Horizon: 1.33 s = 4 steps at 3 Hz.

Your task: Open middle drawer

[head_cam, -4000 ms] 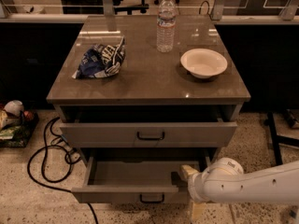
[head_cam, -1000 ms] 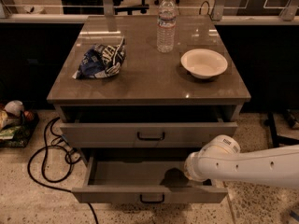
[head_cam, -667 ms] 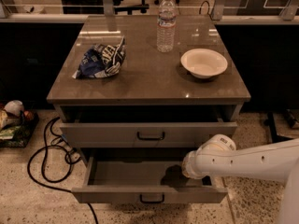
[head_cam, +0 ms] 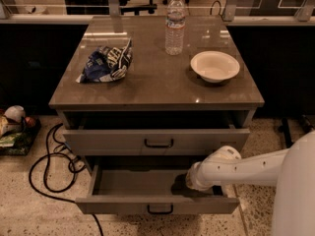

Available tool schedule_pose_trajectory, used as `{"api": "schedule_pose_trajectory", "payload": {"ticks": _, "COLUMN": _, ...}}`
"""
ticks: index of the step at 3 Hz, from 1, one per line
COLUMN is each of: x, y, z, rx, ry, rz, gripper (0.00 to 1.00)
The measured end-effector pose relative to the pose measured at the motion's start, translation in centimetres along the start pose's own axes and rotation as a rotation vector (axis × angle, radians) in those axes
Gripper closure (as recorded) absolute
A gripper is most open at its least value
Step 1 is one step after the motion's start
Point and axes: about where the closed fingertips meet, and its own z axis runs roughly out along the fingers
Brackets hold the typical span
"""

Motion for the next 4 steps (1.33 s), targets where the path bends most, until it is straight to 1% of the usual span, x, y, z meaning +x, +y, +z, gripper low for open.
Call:
{"api": "schedule_pose_trajectory", "payload": {"ticks": 1, "x": -0.3, "y": 1.1, "z": 1.2, "rx": -0.026, "ry": -0.016, "rz": 0.001, "gripper": 1.00}}
{"api": "schedule_pose_trajectory", "payload": {"ticks": 2, "x": 0.0, "y": 2.4, "z": 0.9, "rx": -0.047, "ry": -0.003, "rz": 0.013, "gripper": 1.00}}
{"api": "schedule_pose_trajectory", "payload": {"ticks": 3, "x": 0.1, "y": 3.7, "z": -0.3, "rx": -0.062, "ry": 0.026, "rz": 0.025, "gripper": 1.00}}
{"api": "schedule_pose_trajectory", "payload": {"ticks": 4, "x": -0.1, "y": 5.7, "z": -1.3, "rx": -0.085, "ry": 0.055, "rz": 0.035, "gripper": 1.00}}
